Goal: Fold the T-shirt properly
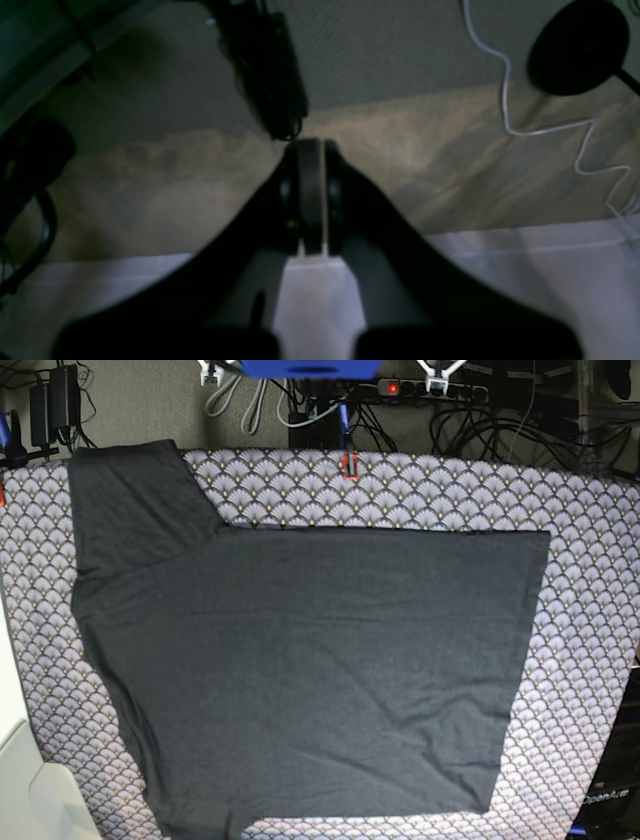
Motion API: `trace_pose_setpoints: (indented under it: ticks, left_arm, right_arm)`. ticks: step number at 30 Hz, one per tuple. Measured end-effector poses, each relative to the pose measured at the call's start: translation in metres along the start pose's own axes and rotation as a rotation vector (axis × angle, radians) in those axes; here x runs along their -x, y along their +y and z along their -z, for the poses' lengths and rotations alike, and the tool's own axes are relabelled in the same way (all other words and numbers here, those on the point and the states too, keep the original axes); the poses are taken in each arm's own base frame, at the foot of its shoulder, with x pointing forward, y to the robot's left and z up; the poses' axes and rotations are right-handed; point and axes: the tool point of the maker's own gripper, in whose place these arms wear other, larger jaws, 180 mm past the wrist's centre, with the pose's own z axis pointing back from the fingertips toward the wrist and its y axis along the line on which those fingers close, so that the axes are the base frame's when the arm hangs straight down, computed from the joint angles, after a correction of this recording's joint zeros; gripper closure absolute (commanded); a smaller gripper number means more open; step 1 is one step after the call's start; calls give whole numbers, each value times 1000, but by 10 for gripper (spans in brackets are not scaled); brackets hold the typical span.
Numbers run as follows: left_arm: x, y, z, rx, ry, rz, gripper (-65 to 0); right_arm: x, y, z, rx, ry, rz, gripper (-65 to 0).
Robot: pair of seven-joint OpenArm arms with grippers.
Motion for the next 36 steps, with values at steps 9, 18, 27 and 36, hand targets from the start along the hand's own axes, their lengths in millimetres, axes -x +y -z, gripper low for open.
trace_pose_setpoints:
  ticks: [9,18,27,36]
  left_arm:
    - [3,-7,-1,13,-3,0,-3]
    - [-1,-7,-1,12,-12,-1,-3]
    - [-2,2,-1,-1,-15,2,-3]
    - [4,-9,-23,24,-118,16,-3]
  right_arm:
    - [0,-5,-4,0,-5,-6,0]
    - [-18,-1,-6,-10,-12,-9,0]
    - [-5,-7,-8,-3,1,-17,0]
    - [-6,2,-35,-44,-132,-106,0]
